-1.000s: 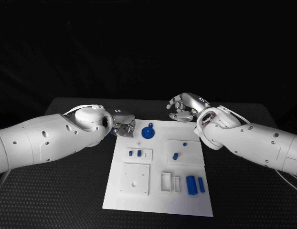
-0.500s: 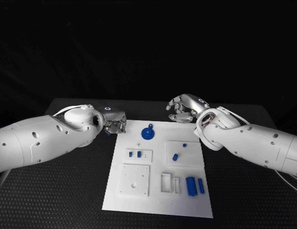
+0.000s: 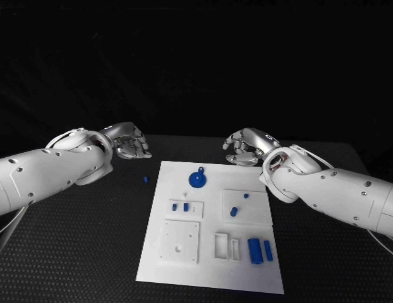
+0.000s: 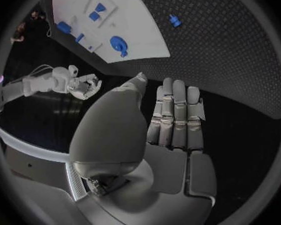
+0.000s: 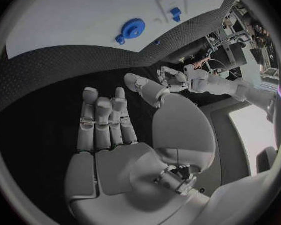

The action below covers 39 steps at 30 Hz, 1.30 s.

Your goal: Assemble the parts on the task board

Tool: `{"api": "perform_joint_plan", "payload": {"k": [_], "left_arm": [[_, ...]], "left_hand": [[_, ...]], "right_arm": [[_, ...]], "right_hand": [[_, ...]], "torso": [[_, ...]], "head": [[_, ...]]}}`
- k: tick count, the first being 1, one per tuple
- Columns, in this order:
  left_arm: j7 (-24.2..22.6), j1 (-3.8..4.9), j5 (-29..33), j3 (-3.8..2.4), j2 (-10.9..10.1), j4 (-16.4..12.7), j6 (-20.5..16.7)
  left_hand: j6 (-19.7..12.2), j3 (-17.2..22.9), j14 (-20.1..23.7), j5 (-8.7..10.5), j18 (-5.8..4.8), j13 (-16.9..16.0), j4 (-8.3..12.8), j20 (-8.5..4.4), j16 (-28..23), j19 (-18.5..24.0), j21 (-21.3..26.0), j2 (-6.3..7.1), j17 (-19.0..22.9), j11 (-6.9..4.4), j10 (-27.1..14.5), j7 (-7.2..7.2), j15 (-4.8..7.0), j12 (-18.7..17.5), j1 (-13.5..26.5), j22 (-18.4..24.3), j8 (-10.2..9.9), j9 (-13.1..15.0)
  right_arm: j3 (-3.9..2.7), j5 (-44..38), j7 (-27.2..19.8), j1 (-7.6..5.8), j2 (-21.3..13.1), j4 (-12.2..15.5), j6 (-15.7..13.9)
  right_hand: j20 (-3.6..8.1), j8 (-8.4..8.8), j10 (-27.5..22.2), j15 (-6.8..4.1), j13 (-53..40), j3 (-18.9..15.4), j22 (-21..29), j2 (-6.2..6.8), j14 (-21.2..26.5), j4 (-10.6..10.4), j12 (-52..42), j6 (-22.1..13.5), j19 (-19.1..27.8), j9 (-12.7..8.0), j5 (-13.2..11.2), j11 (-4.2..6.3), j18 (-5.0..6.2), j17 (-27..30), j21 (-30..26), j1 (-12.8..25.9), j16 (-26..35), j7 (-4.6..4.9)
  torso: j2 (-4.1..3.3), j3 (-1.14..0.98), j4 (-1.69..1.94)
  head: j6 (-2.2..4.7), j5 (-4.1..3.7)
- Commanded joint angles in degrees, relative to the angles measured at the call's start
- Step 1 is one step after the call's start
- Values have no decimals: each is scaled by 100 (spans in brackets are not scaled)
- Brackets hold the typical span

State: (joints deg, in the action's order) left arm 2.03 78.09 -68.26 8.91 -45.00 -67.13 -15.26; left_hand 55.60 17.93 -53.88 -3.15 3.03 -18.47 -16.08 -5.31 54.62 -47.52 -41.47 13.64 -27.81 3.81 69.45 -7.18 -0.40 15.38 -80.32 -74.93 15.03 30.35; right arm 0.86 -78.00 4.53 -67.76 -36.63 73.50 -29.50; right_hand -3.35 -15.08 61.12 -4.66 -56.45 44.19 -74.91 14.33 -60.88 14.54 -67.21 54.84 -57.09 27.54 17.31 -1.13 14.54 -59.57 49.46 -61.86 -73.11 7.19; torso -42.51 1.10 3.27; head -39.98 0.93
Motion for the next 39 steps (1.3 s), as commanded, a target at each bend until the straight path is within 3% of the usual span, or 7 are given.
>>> {"api": "perform_joint_plan", "payload": {"k": [1, 6, 11, 16, 21, 29, 39], "left_arm": [[-112, 53, 839, -13, -57, 92, 120], [-207, 53, 99, -6, -94, 138, 463], [-344, 50, -684, 57, -73, 141, 416], [-535, 47, -1217, 219, -78, 149, 215], [-756, 39, -1505, 478, -72, 194, 12], [-897, -108, -1636, 486, 12, 292, -141], [-921, -302, -1615, 485, 193, 463, -184]], "left_hand": [[-60, 30, -41, 4, 111, 30, 58, 22, -40, -13, 32, -41, 6, 23, -79, 13, -20, -71, -221, -112, -23, 14], [-73, 62, -22, -199, 95, 87, 373, 53, -124, 32, 90, -144, 19, 31, -128, 60, -50, -191, -685, -102, 2, 40], [-41, 31, -11, -135, 81, 126, 469, 80, -211, 52, 150, -145, 39, 12, -142, 115, -79, -276, -741, -92, 33, 56], [14, -36, -20, 17, 80, 155, 426, 90, -264, 41, 184, -52, 48, 0, -163, 167, -89, -345, -653, -88, 68, 72], [123, -28, -18, 20, 88, 163, 452, 90, -308, 40, 210, -23, 59, -45, -121, 239, -87, -367, -722, -84, 132, 101], [177, -33, -122, 18, 90, 205, 462, 86, -421, -6, 250, -33, 93, -58, -59, 251, -77, -470, -771, -78, 150, 106], [56, -64, -209, 20, 83, 269, 404, 76, -525, -44, 290, 17, 103, -15, -79, 175, -68, -628, -746, -83, 55, 51]], "right_arm": [[-2, 21, -81, -2, 9, -8, 74], [-2, 32, -96, -1, 13, -27, 76], [-2, 57, -134, 0, 31, -60, 65], [-2, 152, -224, 0, 35, -74, 26], [-2, 311, -324, 0, 35, -127, 11], [-2, 529, -437, -1, 38, -187, 3], [-2, 566, -464, -1, 53, -195, 9]], "right_hand": [[-5, 14, -34, 2, 7, -6, -88, 4, 46, -18, 12, -8, 48, -9, -35, 0, 46, 6, -24, -29, 29, 30], [-6, 14, -36, 3, 9, -7, -88, 2, 48, -21, 12, -9, 50, -9, -35, -1, 46, 8, -25, -26, 29, 31], [-9, 15, -44, 5, 14, -8, -88, 1, 56, -24, 16, -13, 59, -12, -32, -2, 46, 13, -31, -24, 34, 32], [-56, 24, -132, 30, 104, 4, -71, 10, 146, -21, 112, -55, 176, -26, -30, -19, 46, 93, -121, -22, 140, 49], [-177, 36, -389, 132, 357, 48, -24, 3, 408, 10, 424, -124, 523, -42, -29, -75, -5, 314, -375, -16, 454, 89], [-490, -37, -797, 627, 1721, 161, 223, 20, 995, 23, 1690, -239, 1470, -29, -109, -213, -192, 1418, -1298, -117, 1606, 195], [-597, -79, -895, 760, 2360, 125, 251, 26, 1193, 15, 2017, -292, 1674, -64, -115, -285, -207, 1884, -1611, -170, 1835, 237]], "torso": [[14, -10, 9], [15, -10, 8], [19, -9, 12], [17, -10, 8], [4, -4, 7], [-1, -1, 8], [-1, -5, 1]], "head": [[41, 75], [51, 118], [56, 163], [70, 199], [88, 247], [57, 258], [46, 280]]}}
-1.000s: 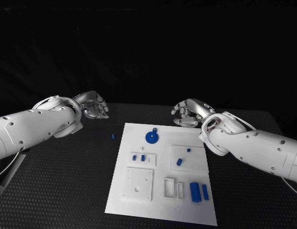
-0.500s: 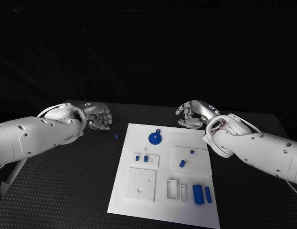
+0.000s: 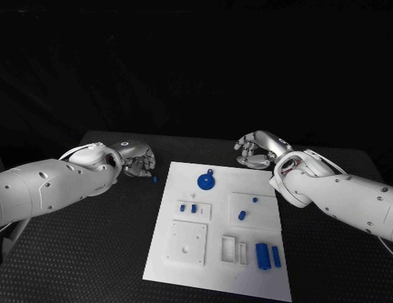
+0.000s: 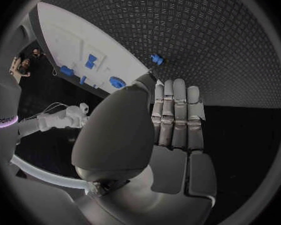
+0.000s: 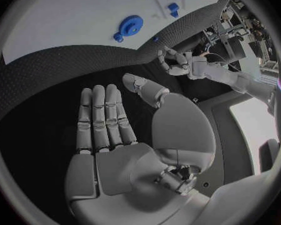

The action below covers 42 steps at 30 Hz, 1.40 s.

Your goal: Assemble the parts on the task board

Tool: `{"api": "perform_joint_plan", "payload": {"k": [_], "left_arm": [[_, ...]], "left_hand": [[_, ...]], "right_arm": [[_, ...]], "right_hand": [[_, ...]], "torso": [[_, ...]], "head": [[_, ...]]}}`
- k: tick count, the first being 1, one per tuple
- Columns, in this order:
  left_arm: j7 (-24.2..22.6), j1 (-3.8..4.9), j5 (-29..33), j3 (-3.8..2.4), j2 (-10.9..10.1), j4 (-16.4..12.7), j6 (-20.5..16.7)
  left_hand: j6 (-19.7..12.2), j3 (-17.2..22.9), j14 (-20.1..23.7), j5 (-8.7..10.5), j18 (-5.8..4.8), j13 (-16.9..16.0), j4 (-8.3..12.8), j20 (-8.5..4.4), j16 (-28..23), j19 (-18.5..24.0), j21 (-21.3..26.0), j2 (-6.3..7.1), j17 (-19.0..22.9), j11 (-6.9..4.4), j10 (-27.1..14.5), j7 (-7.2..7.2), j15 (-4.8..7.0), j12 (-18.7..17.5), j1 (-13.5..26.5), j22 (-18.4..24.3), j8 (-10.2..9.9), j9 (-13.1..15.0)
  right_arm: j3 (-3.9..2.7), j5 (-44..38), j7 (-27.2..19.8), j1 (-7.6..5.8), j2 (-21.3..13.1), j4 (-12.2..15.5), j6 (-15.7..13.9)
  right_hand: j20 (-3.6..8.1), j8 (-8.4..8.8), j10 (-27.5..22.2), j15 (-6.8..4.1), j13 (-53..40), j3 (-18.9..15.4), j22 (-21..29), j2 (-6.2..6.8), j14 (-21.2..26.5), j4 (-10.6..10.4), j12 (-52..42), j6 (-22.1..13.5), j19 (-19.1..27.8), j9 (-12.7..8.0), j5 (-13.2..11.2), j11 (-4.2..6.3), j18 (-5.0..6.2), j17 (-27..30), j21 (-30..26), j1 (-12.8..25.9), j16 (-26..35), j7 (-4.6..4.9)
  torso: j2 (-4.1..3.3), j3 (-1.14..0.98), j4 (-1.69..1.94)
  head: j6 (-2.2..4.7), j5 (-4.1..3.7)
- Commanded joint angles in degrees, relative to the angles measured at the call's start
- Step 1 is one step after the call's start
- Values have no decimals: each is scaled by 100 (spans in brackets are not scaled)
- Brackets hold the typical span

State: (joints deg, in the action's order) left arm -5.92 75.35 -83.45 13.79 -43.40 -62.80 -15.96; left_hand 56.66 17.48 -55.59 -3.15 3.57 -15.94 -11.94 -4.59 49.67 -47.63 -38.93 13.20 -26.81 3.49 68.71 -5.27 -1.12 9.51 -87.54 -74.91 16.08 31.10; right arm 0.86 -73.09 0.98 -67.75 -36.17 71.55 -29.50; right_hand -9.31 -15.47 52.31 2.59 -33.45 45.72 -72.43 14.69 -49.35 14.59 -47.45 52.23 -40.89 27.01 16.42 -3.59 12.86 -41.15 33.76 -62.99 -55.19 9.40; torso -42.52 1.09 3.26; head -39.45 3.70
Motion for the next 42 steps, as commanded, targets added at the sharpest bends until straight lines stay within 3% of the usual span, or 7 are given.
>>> {"api": "perform_joint_plan", "payload": {"k": [1, 11, 22, 33, 42], "left_arm": [[-129, -41, -111, -4, 43, 39, -106], [-125, -252, -81, -6, 263, 219, -122], [16, -266, -87, -7, 327, 370, -58], [64, -286, -93, -7, 377, 439, 40], [70, -357, -94, -9, 441, 535, 98]], "left_hand": [[-61, -21, -40, 20, 29, 22, -14, 4, -36, -34, 39, 67, 3, 18, -13, -20, 4, -55, -23, -87, -58, -29], [-84, -34, -59, 19, 21, 33, -43, 5, -57, -33, 50, 68, -5, 17, 1, -16, 5, -90, -7, -95, -78, -48], [-215, -98, -93, 23, 22, 62, -240, -2, -100, -63, 60, 212, -49, 122, 30, -165, 5, -195, 128, -115, -157, -109], [-216, -111, -89, 24, 23, 62, -347, 0, -105, -62, 59, 231, -79, 111, 55, -156, 3, -221, 162, -122, -151, -115], [-162, -117, -98, 24, 27, 39, -391, -5, -95, -64, 49, 207, -113, 87, 131, -140, 11, -202, 125, -127, -113, -104]], "right_arm": [[-3, 74, -111, -1, 11, -4, 9], [-3, 157, -159, -1, 30, -16, 39], [-3, 192, -168, -1, 33, -22, 19], [-3, 195, -172, -1, 42, -4, 13], [-3, 197, -176, -1, 45, 1, 16]], "right_hand": [[-7, -43, -20, 43, 95, -28, 2, -11, 51, 10, 52, -34, 63, -14, -26, -44, -39, 68, -59, -65, 51, 17], [-121, -121, 8, 244, 1165, 6, 27, -30, 188, 14, 802, -66, 330, -55, -23, -213, -84, 858, -537, -100, 637, 27], [-156, -140, 112, 297, 1599, -25, 19, -34, 185, 7, 1111, -91, 368, -88, -14, -257, -91, 1119, -738, -122, 822, 34], [-160, -139, 128, 303, 1655, -35, 10, -28, 187, 6, 1137, -100, 368, -97, -14, -261, -92, 1148, -767, -128, 833, 37], [-163, -140, 134, 306, 1683, -39, 6, -29, 189, 4, 1149, -103, 370, -101, -13, -263, -92, 1162, -783, -131, 837, 39]], "torso": [[-1, -2, 2], [-1, 1, -6], [0, -10, -1], [3, -12, -8], [2, -10, -3]], "head": [[-8, 1], [-6, -10], [-16, -38], [-25, -42], [-27, -56]]}}
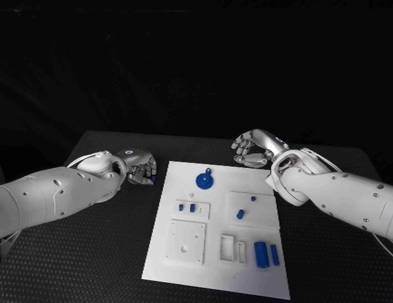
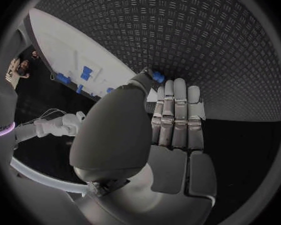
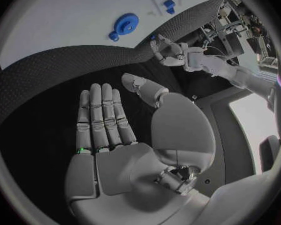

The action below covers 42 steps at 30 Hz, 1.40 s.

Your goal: Assemble the parts on the task board

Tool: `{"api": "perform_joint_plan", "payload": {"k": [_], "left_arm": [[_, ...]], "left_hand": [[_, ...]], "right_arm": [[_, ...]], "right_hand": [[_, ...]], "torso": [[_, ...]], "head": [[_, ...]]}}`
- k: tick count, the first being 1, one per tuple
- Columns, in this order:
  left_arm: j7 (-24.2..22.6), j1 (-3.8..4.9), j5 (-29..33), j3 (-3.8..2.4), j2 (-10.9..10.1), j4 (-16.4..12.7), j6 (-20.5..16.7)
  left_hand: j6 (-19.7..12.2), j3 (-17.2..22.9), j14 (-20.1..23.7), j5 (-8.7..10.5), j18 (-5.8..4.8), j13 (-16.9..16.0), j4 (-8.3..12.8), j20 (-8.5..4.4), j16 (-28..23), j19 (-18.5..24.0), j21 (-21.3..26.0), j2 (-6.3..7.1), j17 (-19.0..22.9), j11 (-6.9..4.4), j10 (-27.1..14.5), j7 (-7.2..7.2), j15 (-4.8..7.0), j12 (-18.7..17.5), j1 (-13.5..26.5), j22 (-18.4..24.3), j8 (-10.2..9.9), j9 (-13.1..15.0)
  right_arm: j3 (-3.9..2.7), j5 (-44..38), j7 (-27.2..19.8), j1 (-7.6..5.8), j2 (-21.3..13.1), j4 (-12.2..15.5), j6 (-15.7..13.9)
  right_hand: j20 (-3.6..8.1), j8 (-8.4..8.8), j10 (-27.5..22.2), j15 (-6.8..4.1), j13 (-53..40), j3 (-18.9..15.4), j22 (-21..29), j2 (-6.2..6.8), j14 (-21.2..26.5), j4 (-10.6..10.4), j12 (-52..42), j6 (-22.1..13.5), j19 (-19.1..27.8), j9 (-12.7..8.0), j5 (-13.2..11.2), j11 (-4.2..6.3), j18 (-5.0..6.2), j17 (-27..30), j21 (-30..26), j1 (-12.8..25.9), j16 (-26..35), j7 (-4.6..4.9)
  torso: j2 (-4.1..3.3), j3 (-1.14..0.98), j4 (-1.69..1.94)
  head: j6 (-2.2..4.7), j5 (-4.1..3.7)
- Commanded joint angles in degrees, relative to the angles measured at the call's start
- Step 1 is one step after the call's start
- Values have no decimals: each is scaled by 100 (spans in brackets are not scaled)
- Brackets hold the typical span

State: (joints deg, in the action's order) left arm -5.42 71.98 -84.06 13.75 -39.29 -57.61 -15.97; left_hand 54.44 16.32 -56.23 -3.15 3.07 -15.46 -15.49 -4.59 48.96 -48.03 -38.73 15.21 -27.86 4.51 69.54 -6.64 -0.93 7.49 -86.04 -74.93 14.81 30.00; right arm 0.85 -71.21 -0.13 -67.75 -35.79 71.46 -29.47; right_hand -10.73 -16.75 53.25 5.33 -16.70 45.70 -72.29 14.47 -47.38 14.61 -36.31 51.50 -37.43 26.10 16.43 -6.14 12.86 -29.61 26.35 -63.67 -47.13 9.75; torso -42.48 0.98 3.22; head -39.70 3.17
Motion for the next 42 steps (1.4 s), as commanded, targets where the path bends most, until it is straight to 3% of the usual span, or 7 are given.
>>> {"api": "perform_joint_plan", "payload": {"k": [1, 21, 34, 39, 42], "left_arm": [[22, -27, -34, -4, 39, 31, 115], [-25, -74, 9, -6, 124, 135, 143], [117, -76, 153, -7, 164, 215, -45], [254, -75, 43, -7, 232, 249, 180], [375, -74, -34, -7, 266, 260, 337]], "left_hand": [[62, -1, -34, 24, 77, -9, -39, -5, -25, -24, 28, 3, -10, -17, 50, -1, -8, -1, -27, -125, 16, 6], [79, -16, -23, 23, 71, -20, -50, -5, -30, -6, 24, -82, -45, -57, 56, 40, -7, -20, -106, -126, 34, 6], [-27, -65, -31, 26, 65, -30, -113, -8, -35, -16, 10, -96, -92, 16, 45, -62, -7, -56, 96, -123, -16, -30], [-14, -58, -39, 28, 68, -44, -109, -11, -31, -19, 2, -65, -115, -2, 72, -53, -3, -51, 203, -125, -2, -30], [17, -57, -61, 27, 56, -161, -96, -34, 132, -5, -17, -81, -242, -87, 171, -27, 35, 138, 233, -129, 25, -30]], "right_arm": [[-1, 10, -66, -1, 6, 8, 13], [-1, 14, -54, -1, 21, 0, 30], [-1, 14, -52, -1, 30, -7, 34], [-1, 16, -52, -1, 38, -11, 38], [-1, 18, -52, -1, 41, -9, 45]], "right_hand": [[-22, -12, 40, 32, 9, -38, -9, -7, -8, 2, 36, -29, 24, -10, -13, -8, -92, 10, -43, -63, 32, 4], [-27, -11, 47, 38, 54, -45, -16, -10, 1, -6, 54, -36, 30, -18, -11, -13, -95, 32, -72, -62, 39, 7], [-28, -12, 53, 40, 75, -48, -21, -14, 3, -12, 60, -39, 31, -22, -5, -14, -95, 42, -85, -62, 40, 8], [-29, -12, 55, 40, 83, -50, -23, -15, 4, -15, 62, -39, 31, -23, -2, -14, -96, 46, -90, -60, 40, 8], [-30, -12, 58, 41, 89, -52, -24, -17, 4, -20, 63, -40, 31, -24, 0, -14, -96, 49, -94, -57, 40, 9]], "torso": [[-3, 1, 0], [-2, 2, -1], [-2, 2, -3], [-1, 0, -6], [-1, -3, -1]], "head": [[-5, -3], [-20, -24], [-17, -37], [-24, -42], [-25, -45]]}}
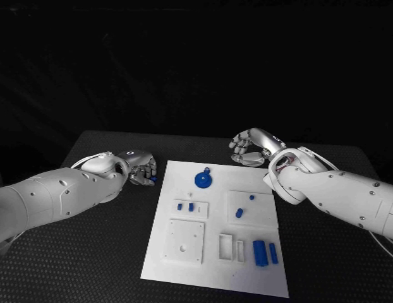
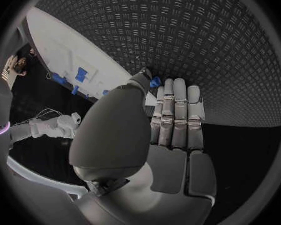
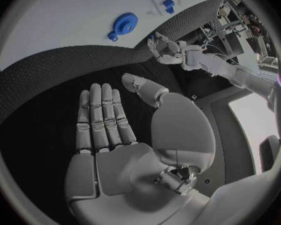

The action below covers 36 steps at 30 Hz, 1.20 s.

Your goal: Assemble the parts on the task board

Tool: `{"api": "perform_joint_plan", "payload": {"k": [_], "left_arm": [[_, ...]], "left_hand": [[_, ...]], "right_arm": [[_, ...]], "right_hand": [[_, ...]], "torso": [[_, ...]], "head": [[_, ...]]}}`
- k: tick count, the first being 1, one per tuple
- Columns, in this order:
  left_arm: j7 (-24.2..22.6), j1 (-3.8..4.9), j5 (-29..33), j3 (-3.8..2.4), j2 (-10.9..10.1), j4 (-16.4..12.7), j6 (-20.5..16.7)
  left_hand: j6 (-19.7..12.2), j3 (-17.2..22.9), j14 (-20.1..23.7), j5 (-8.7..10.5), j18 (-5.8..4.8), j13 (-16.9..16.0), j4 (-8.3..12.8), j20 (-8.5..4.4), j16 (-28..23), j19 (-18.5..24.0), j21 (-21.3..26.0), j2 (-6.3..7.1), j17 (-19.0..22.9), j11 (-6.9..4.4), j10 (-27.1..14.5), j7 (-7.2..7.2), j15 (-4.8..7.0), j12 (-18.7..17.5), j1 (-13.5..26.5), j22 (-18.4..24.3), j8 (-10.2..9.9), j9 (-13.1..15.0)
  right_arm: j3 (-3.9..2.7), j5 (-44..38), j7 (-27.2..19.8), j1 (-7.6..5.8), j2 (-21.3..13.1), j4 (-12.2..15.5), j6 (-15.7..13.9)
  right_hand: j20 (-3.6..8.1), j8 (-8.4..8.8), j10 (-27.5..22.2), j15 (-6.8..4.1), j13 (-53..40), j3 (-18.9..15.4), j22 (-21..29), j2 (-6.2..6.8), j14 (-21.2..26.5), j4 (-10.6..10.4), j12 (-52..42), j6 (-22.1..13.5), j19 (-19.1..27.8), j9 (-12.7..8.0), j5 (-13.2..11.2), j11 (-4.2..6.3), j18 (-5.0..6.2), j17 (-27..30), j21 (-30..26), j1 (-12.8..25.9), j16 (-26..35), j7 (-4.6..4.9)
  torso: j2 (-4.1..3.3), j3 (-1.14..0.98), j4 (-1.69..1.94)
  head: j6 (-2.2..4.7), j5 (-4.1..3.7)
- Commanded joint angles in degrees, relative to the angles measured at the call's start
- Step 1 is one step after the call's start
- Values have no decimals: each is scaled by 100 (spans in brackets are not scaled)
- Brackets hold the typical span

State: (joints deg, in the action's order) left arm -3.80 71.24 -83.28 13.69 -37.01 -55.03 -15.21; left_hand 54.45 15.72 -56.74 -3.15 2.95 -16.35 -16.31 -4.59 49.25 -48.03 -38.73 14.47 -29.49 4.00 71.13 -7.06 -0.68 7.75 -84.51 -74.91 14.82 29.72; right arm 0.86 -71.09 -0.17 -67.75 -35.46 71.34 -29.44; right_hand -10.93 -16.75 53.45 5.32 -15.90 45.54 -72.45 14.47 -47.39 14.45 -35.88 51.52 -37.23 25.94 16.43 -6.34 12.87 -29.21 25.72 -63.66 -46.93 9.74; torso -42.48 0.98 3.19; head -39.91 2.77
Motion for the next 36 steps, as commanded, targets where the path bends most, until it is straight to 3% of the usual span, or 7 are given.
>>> {"api": "perform_joint_plan", "payload": {"k": [1, 6, 14, 25, 27, 33, 36], "left_arm": [[229, -1, -163, -1, 43, 4, 293], [255, -1, -277, -1, 74, 7, 343], [334, -1, -468, -1, 125, 9, 482], [571, -1, -728, -1, 182, -3, 961], [582, -2, -732, -1, 201, -8, 1034], [596, -2, -766, -1, 253, -38, 1130], [609, -3, -767, -1, 274, -44, 1155]], "left_hand": [[23, -2, 6, 28, 63, -101, -12, -39, 131, 0, -20, -4, -103, -51, 11, 19, 13, 157, 83, -132, 30, -2], [96, -52, 75, 13, 19, -462, -8, -102, 421, 11, -97, -46, -312, -139, -78, 42, 75, 718, 37, -135, 76, -12], [231, -37, 137, 14, -2, -602, 39, -116, 479, 61, -125, -135, -349, -121, -353, 90, 79, 951, -185, -133, 140, -10], [406, -106, 150, -24, -47, -951, 57, -145, 703, 121, -150, -417, -455, -188, -445, 84, 119, 1638, -446, -131, 167, -56], [422, -132, 205, -264, -76, -1114, 90, -158, 858, 167, -153, -497, -534, -211, -566, 86, 134, 1938, -535, -132, 147, -84], [488, -181, 331, -640, -122, -1419, 156, -203, 1240, 232, -243, -736, -692, -250, -837, 115, 180, 2586, -640, -140, 138, -119], [500, -183, 379, -717, -134, -1456, 195, -209, 1300, 264, -262, -812, -704, -253, -917, 123, 183, 2702, -670, -138, 142, -118]], "right_arm": [[-2, 7, -48, -1, 10, 5, 43], [-2, 8, -48, -1, 13, 12, 44], [-2, 15, -47, -1, 15, 8, 47], [-2, 29, -52, -1, 13, 7, 61], [-2, 34, -54, -1, 14, 6, 63], [-2, 40, -54, -1, 16, 4, 73], [-2, 44, -55, -1, 17, 2, 71]], "right_hand": [[-11, -13, 38, 42, 11, -36, -9, -18, 4, -5, 20, -41, 10, -9, 1, 6, -97, 9, -32, -56, 20, 11], [-11, -13, 40, 43, 17, -38, -11, -17, 5, -8, 21, -42, 10, -10, 3, 6, -96, 12, -36, -54, 20, 11], [-11, -13, 41, 43, 24, -40, -13, -16, 6, -10, 23, -43, 10, -12, 7, 5, -96, 15, -41, -53, 20, 11], [-13, -13, 41, 47, 47, -53, -19, -12, 11, -19, 30, -46, 12, -16, 13, 2, -97, 26, -56, -41, 21, 12], [-14, -13, 40, 48, 51, -55, -20, -13, 13, -20, 31, -47, 13, -17, 15, 2, -98, 28, -59, -39, 21, 12], [-15, -13, 41, 49, 61, -58, -22, -16, 16, -24, 33, -49, 16, -19, 23, 1, -98, 32, -67, -37, 21, 13], [-15, -13, 43, 49, 66, -61, -24, -17, 18, -25, 34, -50, 16, -20, 30, 1, -98, 34, -71, -35, 21, 13]], "torso": [[-2, -4, 1], [-2, -2, 0], [-1, -3, 0], [-1, 0, 11], [1, 3, 8], [2, 2, 7], [3, 1, 5]], "head": [[-4, -4], [-8, -10], [-17, -25], [-31, -44], [-29, -44], [-34, -46], [-28, -43]]}}
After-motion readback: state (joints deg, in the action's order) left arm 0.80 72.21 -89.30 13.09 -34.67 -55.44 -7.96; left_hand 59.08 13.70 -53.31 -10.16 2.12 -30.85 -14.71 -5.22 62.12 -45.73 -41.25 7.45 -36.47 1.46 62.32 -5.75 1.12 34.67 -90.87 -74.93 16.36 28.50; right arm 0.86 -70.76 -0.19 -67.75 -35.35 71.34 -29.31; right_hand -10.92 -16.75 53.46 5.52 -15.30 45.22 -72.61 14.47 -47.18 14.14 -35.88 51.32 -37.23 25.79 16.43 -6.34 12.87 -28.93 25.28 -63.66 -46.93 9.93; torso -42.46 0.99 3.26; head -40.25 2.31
